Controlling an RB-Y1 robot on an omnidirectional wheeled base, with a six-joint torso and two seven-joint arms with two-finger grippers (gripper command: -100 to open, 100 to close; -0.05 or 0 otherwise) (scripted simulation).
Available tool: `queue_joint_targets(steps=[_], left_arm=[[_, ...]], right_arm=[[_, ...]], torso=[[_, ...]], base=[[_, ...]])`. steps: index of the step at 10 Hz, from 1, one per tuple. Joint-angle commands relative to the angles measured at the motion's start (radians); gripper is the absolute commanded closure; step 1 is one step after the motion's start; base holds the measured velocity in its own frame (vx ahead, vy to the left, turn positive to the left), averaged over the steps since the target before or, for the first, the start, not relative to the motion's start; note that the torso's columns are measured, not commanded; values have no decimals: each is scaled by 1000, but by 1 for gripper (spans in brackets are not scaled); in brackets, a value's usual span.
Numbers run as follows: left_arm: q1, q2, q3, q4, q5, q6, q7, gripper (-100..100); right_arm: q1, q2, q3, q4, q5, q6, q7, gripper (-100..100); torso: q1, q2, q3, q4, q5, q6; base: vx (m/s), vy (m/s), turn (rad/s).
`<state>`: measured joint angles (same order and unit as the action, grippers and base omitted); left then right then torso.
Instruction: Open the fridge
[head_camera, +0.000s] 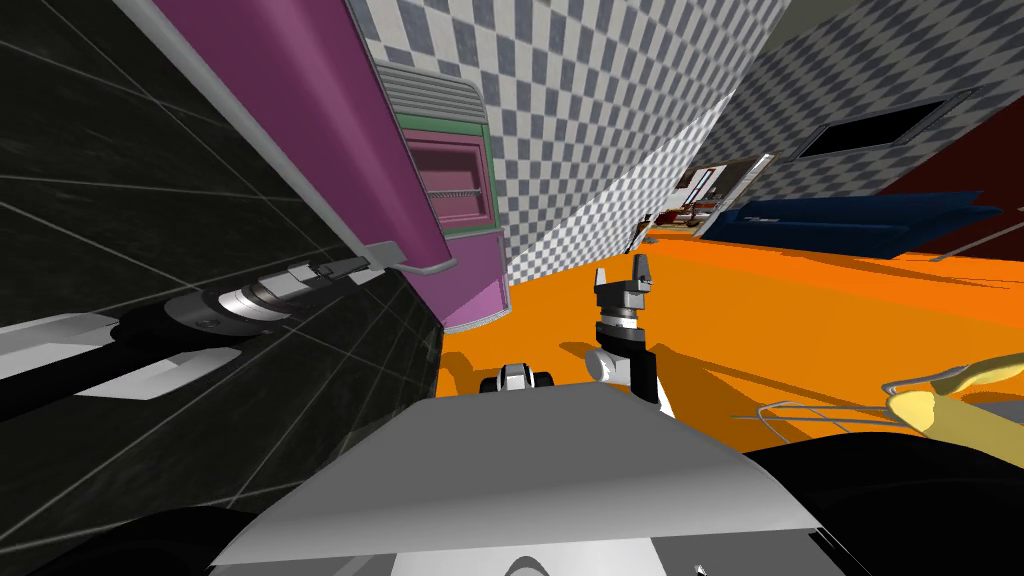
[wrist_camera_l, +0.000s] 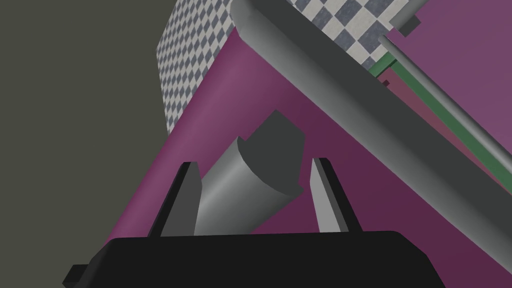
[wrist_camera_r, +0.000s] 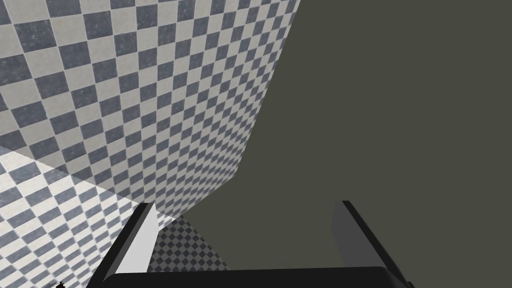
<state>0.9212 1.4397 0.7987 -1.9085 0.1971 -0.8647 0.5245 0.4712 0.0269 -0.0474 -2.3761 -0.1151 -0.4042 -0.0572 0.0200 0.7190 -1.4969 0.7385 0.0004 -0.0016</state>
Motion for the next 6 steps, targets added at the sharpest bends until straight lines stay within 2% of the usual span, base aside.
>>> queue_joint_targets(steps=[1,5,6], left_arm=[[2,17,0,35,4,-61,2,100],[6,51,0,104,11,-184,7,100],[6,51,0,104,11,-184,7,100]], right_arm=[[0,0,0,0,0,0,0,0],[0,0,0,0,0,0,0,0],[0,0,0,0,0,0,0,0]], torso=[[-1,4,6,-3,3,0],[-2,7,9,-3,5,0],[-4,6,8,-4,4,1]], base=[[-71,70,52],[-66,149,54],[-61,116,6]])
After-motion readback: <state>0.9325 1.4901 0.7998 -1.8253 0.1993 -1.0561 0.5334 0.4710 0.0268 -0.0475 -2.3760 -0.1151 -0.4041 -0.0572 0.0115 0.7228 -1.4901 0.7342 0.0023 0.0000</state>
